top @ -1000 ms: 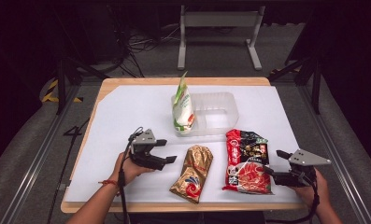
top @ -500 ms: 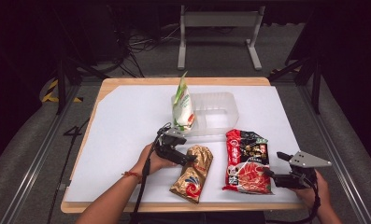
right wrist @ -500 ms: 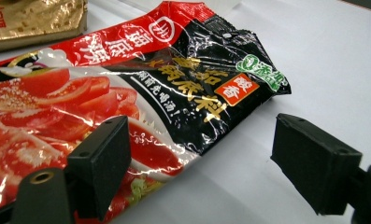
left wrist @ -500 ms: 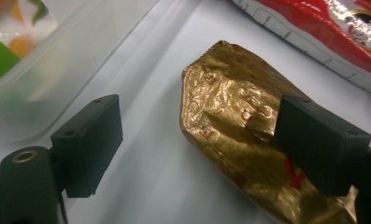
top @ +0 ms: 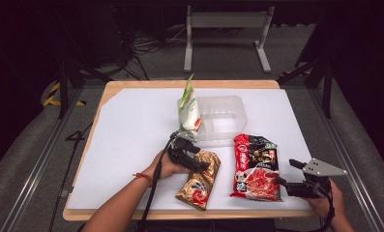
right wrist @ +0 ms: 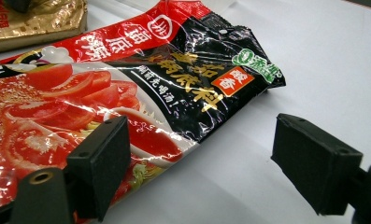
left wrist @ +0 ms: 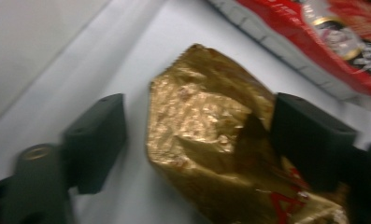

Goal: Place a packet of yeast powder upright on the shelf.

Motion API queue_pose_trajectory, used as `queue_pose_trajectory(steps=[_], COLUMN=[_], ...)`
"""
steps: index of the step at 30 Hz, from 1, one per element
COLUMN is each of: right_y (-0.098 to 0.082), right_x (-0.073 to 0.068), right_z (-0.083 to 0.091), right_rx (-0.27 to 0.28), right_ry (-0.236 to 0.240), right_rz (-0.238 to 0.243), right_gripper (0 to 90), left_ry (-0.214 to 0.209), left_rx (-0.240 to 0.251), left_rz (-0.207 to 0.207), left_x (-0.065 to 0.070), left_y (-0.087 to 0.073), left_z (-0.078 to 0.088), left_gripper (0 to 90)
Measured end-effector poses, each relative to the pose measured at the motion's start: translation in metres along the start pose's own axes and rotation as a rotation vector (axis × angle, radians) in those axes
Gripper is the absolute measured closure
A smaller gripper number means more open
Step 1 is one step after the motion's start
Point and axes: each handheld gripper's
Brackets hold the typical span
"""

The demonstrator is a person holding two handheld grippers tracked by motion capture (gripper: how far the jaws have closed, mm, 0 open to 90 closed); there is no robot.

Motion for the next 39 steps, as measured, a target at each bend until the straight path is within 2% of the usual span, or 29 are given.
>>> queue_pose_trajectory(steps=[4, 7, 9, 11, 19, 20, 22, 28, 34, 35, 37, 38, 39], right_y=[0.000, 0.000, 0.000, 0.000, 0.000, 0.000, 0.000, 0.001, 0.001, 0.001, 0.001, 0.001, 0.001], right_x=[0.000, 0.000, 0.000, 0.000, 0.001, 0.001, 0.000, 0.001, 0.001, 0.001, 0.001, 0.000, 0.000], right_z=[0.000, 0.000, 0.000, 0.000, 0.001, 0.001, 0.001, 0.002, 0.002, 0.002, 0.001, 0.001, 0.001], right_rx=[0.001, -0.002, -0.002, -0.001, 0.004, 0.004, 0.005, 0.012, 0.012, 0.011, 0.010, 0.009, 0.009], right_ry=[0.001, 0.001, 0.002, 0.002, -0.001, -0.002, -0.002, -0.004, -0.003, -0.005, -0.004, -0.005, -0.006], right_rz=[0.002, 0.007, 0.006, 0.005, 0.006, 0.007, 0.007, 0.005, 0.010, 0.009, 0.007, 0.009, 0.011], right_gripper=[19.7, 19.6, 19.5, 19.6, 19.6, 19.6, 19.5, 19.4, 19.3, 19.3, 19.3, 19.3, 19.3], left_ry=[-0.026, -0.011, 0.022, 0.032, 0.123, 0.123, 0.155, 0.212, 0.225, 0.213, 0.236, 0.223, 0.235], left_rx=[0.027, 0.074, 0.105, 0.130, 0.243, 0.258, 0.277, 0.386, 0.472, 0.489, 0.506, 0.518, 0.530], left_rz=[0.021, 0.035, 0.028, 0.009, -0.018, -0.018, -0.037, -0.060, -0.074, -0.074, -0.085, -0.084, -0.085], left_x=[0.000, -0.002, -0.001, 0.002, 0.020, 0.022, 0.027, 0.040, 0.051, 0.052, 0.057, 0.057, 0.059], left_y=[-0.002, -0.004, -0.005, -0.005, 0.000, 0.001, 0.002, 0.009, 0.018, 0.020, 0.024, 0.026, 0.029], left_z=[0.002, 0.009, 0.015, 0.019, 0.043, 0.046, 0.053, 0.078, 0.093, 0.095, 0.096, 0.097, 0.099], left_gripper=[42.1, 60.9, 76.4, 82.8, 84.8, 84.8, 85.1, 86.0, 86.9, 87.0, 87.1, 87.1, 87.1])
Point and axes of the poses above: each handheld gripper's, and its own axes: z roughly backward along the jaws, y roughly out of its top, x roughly to its right, and after that the axes turned 6 degrees about -z, right-handed
